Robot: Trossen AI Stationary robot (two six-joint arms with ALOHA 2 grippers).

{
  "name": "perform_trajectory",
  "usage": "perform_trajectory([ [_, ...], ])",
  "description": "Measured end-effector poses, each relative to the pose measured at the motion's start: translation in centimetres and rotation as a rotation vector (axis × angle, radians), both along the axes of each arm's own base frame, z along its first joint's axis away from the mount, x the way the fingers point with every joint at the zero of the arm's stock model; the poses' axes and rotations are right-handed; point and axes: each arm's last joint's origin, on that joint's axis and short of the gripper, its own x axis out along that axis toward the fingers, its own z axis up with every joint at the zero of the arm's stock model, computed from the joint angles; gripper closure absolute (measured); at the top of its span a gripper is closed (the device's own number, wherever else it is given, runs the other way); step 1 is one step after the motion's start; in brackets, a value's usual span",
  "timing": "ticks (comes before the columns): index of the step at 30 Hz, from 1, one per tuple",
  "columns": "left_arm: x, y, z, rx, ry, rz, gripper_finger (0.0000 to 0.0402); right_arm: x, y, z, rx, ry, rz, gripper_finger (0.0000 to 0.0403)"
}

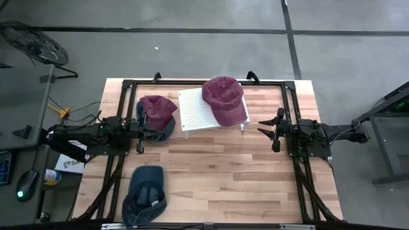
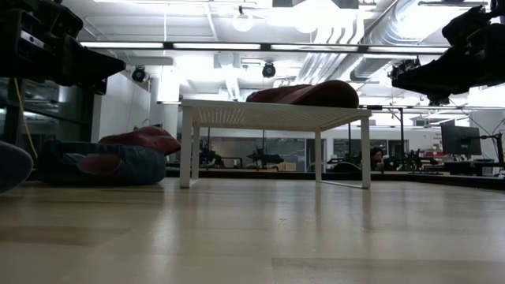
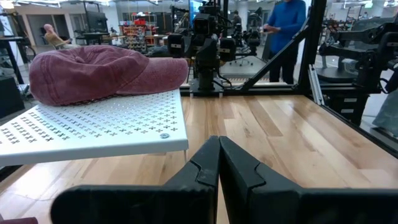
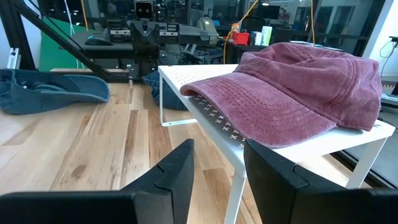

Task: Pick & Place hat
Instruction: Put the bottom blue cap on the shelf

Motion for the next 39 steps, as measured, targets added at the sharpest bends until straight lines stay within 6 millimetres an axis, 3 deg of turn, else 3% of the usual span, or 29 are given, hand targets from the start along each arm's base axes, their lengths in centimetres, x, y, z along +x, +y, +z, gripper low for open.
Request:
perform_trajectory([
  [19,0.0,0.0,0.0,-0.011,0.0,-0.001,0.0394,0.0,0.0,0.0,0.0,0.0,0.0,0.027],
  [27,-0.1,-0.1,0.3,-0.229,0.004,-0.038,0.0394,0.0,0.0,0.0,0.0,0.0,0.0,0.0269],
  [39,-1.2,-0.3,1.5,-0.567,0.238,-0.063,0.0394,0.0,0.0,0.0,0.0,0.0,0.0,0.0269],
])
